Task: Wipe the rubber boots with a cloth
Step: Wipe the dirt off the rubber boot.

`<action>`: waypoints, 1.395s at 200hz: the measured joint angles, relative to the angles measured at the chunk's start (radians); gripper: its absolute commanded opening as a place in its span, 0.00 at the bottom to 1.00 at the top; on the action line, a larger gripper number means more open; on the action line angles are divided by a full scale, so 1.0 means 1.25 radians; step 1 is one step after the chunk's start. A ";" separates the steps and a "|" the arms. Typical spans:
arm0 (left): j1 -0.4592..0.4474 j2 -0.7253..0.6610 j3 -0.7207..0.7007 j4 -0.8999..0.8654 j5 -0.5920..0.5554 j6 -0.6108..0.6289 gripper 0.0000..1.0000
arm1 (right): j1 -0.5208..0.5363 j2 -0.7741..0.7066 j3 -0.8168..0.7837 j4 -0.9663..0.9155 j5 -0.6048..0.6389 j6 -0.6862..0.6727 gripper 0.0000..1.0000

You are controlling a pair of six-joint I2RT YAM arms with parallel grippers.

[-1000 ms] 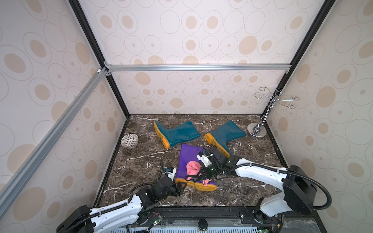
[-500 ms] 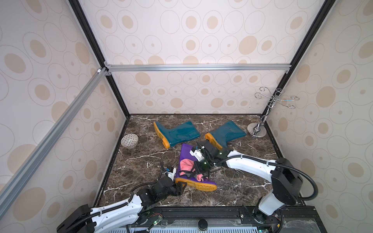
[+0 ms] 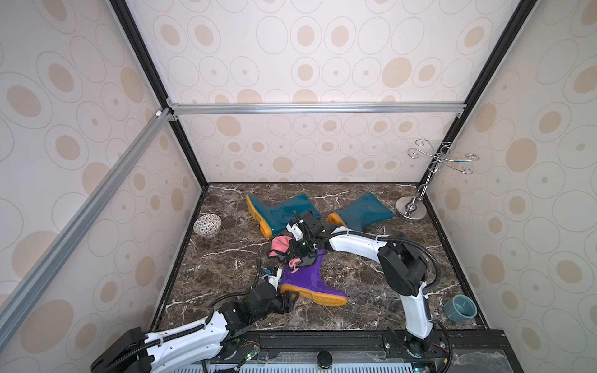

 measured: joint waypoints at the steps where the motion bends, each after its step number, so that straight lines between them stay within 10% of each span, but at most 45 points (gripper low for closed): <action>1: 0.000 0.001 0.000 0.000 0.000 0.000 0.74 | -0.002 0.002 0.002 0.000 0.000 0.000 0.00; 48: 0.000 -0.020 0.000 -0.012 -0.004 0.000 0.74 | -0.072 -0.026 -0.022 0.001 0.078 -0.029 0.00; 145: 0.003 0.005 0.034 -0.045 -0.016 0.017 0.77 | -0.026 -0.447 -0.416 -0.047 0.121 -0.037 0.00; 188: 0.005 0.054 0.103 -0.103 -0.021 0.068 0.82 | -0.039 -0.705 -0.412 -0.128 0.201 -0.053 0.00; 279: 0.036 0.011 0.251 -0.212 -0.014 0.108 1.00 | -0.040 -0.815 -0.375 -0.282 0.258 -0.102 0.00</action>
